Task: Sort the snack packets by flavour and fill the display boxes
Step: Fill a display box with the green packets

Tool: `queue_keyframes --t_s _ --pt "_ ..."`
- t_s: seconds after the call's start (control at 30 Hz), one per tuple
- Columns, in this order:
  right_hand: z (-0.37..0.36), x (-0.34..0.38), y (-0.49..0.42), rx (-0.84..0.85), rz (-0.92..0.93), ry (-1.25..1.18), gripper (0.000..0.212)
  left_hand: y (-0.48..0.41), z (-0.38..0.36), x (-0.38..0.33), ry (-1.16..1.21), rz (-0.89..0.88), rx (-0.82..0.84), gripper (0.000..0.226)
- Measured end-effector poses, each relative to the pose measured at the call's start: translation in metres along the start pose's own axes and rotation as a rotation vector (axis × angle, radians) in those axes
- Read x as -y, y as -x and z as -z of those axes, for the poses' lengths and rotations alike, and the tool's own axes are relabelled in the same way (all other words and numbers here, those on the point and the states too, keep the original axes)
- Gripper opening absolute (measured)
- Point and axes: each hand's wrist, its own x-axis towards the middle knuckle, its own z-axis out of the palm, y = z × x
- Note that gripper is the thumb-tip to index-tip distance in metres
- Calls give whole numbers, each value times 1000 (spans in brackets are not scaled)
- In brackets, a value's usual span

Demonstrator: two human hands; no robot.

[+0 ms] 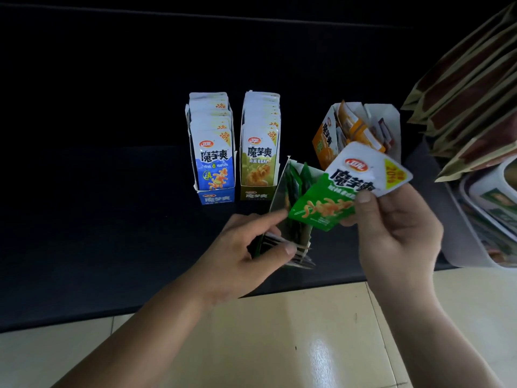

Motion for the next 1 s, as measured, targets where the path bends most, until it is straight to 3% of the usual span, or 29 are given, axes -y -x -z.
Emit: queue_keyframes --t_s 0.1,0.2,0.4,0.53,0.63,0.7,0.77,0.9,1.0 --pt "0 12 0 50 22 -50 17 -3 -2 -4 -66 24 38 69" --pt "-4 2 2 169 49 79 19 -6 0 -2 0 35 -15 75" --pt "-9 -32 16 381 -145 277 18 -8 -3 0 -3 -41 -47 47" --pt "-4 -39 11 457 -64 407 18 -6 0 -3 40 -63 -112 43" --pt "-2 -42 8 536 -114 410 17 -7 2 -6 80 -74 -158 31" --pt "-3 -42 8 627 -160 372 35 -9 1 -8 128 -113 -172 17" --pt "-2 -42 7 672 -212 334 38 -10 -1 -5 128 -136 -166 13" --pt "3 -31 0 492 -367 206 28 -10 -4 5 31 -164 -156 12" --pt "-9 -21 -2 418 -349 255 10 -13 -6 3 -17 -133 -176 9"
